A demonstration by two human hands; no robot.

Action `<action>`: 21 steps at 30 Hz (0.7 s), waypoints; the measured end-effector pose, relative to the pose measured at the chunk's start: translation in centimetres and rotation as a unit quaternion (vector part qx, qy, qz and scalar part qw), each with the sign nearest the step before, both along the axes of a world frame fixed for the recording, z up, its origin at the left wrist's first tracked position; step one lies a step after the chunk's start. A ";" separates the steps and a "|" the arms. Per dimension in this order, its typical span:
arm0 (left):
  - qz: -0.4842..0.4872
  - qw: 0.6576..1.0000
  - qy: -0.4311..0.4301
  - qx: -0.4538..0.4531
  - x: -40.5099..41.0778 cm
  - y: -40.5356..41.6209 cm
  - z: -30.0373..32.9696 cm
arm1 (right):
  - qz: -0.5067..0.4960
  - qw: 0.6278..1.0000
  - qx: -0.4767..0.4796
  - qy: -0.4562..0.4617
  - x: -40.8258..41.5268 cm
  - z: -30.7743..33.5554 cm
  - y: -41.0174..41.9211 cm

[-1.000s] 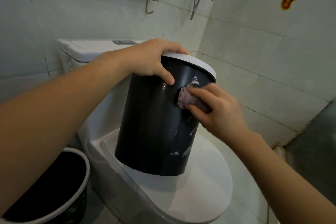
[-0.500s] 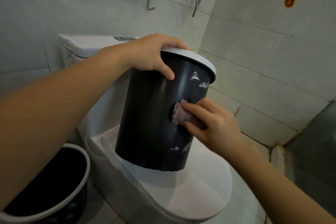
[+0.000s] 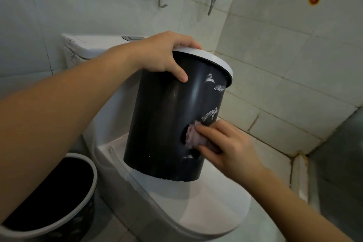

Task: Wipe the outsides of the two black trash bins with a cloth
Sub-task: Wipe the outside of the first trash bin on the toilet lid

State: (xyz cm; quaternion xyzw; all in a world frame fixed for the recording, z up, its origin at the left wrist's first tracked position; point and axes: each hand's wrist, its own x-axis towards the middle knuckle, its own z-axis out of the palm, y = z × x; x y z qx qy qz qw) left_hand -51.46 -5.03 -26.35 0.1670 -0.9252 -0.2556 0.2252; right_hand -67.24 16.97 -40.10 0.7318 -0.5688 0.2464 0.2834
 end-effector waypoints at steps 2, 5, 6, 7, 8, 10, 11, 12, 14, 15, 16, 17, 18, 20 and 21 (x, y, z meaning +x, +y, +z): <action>0.001 1.000 -0.002 0.005 0.0 0.0 0.1 | 0.033 0.998 0.032 0.030 0.6 -1.1 0.8; 0.000 1.000 -0.005 0.016 0.1 0.0 0.1 | 0.062 0.994 0.069 0.065 1.3 -2.6 1.9; -0.001 1.000 -0.005 0.020 0.0 0.0 0.1 | 0.068 0.992 0.073 0.074 1.3 -2.9 2.1; 0.001 1.000 -0.005 0.022 0.0 0.0 0.1 | 0.068 0.992 0.071 0.078 1.2 -3.0 2.1; 0.003 1.000 -0.005 0.022 0.0 0.0 0.1 | 0.061 0.993 0.062 0.074 1.1 -3.0 2.1; 0.009 1.000 -0.005 0.021 -0.1 0.0 0.1 | 0.037 0.998 0.036 0.037 0.7 -2.8 1.7; 0.012 1.000 -0.003 0.022 -0.2 -0.1 0.2 | 0.026 0.999 0.024 0.013 0.5 -2.8 1.5; 0.014 1.000 -0.001 0.027 -0.2 -0.1 0.2 | 0.019 1.000 0.015 -0.009 0.4 -2.9 1.4; 0.017 0.999 0.008 0.046 -0.2 -0.3 0.3 | 0.020 0.999 0.009 -0.034 0.4 -3.1 1.2; 0.015 0.998 0.014 0.057 -0.2 -0.4 0.2 | 0.024 0.999 0.010 -0.037 0.4 -3.2 1.2; 0.013 0.998 0.018 0.067 -0.3 -0.4 0.2 | 0.028 0.999 0.011 -0.038 0.5 -3.2 1.2; 0.010 0.997 0.020 0.074 -0.3 -0.4 0.2 | 0.032 0.999 0.011 -0.040 0.5 -3.1 1.2; 0.009 0.997 0.021 0.079 -0.3 -0.4 0.2 | 0.035 0.998 0.011 -0.043 0.5 -3.1 1.3; 0.013 0.996 0.026 0.088 -0.4 -0.7 0.1 | 0.038 0.998 0.010 -0.047 0.5 -3.0 1.4; 0.017 0.995 0.027 0.094 -0.3 -0.8 0.0 | 0.039 0.998 0.009 -0.048 0.5 -2.9 1.4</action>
